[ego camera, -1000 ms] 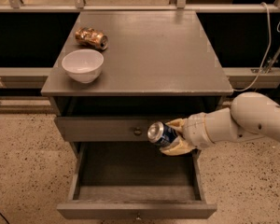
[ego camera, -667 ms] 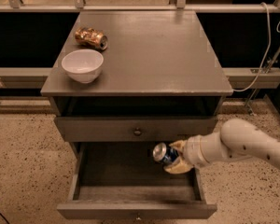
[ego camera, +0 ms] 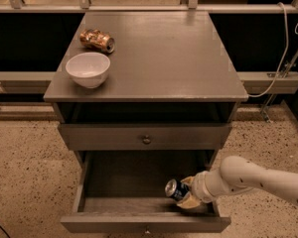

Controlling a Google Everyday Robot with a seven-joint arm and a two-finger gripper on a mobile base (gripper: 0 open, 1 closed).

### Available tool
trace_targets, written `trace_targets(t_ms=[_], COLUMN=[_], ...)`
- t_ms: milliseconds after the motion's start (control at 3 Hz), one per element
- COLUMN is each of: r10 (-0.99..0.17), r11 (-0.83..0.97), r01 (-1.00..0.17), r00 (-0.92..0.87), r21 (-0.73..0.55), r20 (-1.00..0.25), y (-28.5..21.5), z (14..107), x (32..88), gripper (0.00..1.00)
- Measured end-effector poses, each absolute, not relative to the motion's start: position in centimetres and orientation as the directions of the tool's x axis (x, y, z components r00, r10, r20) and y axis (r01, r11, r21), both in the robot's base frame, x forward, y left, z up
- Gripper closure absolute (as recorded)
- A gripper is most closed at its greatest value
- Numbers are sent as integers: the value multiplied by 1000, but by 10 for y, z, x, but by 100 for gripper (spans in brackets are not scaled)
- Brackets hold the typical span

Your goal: Place pepsi can into middle drawer

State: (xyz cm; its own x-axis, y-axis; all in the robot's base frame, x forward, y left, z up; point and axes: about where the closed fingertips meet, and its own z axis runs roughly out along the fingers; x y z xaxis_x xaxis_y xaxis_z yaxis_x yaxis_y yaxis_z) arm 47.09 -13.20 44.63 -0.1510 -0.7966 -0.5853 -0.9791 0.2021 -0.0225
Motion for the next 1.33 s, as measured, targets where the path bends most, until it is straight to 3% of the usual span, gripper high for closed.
trace_targets(t_ms=[333, 667, 1000, 1333], r10=[-816, -750, -694, -690], r11=[196, 207, 234, 230], r01=[-980, -978, -972, -973], r00=[-141, -159, -187, -186], r21=[-38, 0, 28, 32], r20=[-561, -642, -696, -699], y=[-133, -119, -119, -118], z=[430, 419, 403, 403], x=[486, 496, 507, 505], gripper=[100, 85, 54, 29])
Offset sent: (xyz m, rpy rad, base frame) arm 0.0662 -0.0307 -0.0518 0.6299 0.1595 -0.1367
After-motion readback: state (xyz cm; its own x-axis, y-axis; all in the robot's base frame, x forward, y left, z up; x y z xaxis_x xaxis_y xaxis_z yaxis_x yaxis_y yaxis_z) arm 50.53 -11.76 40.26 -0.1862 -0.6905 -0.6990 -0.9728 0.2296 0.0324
